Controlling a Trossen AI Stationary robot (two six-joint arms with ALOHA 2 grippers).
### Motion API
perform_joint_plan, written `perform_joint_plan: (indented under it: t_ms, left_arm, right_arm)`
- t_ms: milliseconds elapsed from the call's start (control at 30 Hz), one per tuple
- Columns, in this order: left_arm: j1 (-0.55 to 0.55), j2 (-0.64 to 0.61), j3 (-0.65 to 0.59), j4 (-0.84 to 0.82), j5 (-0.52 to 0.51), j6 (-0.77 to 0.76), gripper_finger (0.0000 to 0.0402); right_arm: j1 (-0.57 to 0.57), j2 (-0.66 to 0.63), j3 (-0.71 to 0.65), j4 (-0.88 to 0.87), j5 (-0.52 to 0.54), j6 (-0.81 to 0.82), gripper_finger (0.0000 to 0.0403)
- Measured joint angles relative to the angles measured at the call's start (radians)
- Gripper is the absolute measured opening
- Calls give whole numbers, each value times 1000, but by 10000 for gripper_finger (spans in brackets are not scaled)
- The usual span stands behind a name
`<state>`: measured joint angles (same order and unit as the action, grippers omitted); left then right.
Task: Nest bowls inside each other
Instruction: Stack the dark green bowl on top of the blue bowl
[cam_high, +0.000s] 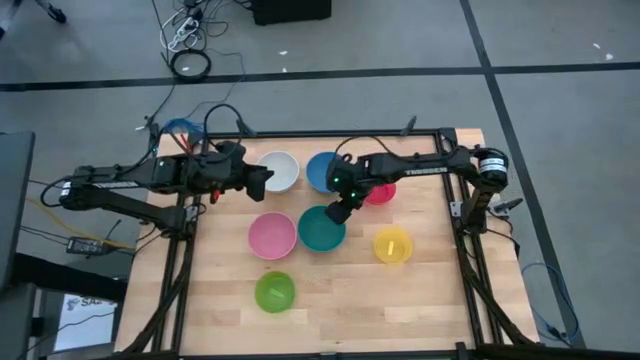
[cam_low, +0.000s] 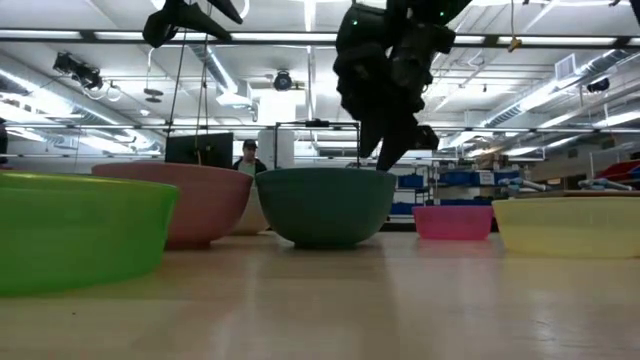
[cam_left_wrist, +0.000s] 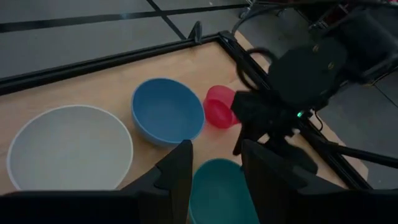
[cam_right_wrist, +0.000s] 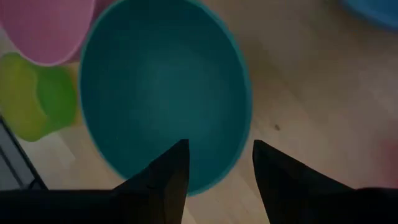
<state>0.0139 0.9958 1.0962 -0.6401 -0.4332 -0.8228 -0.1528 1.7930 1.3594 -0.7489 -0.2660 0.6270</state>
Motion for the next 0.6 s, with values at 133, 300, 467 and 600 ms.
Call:
perform_joint_plan:
  t_ms: [133, 300, 467, 600]
  left_arm:
    - [0, 0, 0, 0, 0, -1, 147]
    - [0, 0, 0, -2, 0, -1, 147]
    - [0, 0, 0, -1, 0, -1, 147]
    - [0, 0, 0, 1, 0, -1, 147]
  right_arm:
    - [2, 39, 0, 22, 1, 0, 167]
    - [1, 80, 0, 63, 12, -8, 167]
    - [-1, 129, 0, 82, 11, -9, 166]
    - [-6, 161, 0, 77, 1, -9, 134]
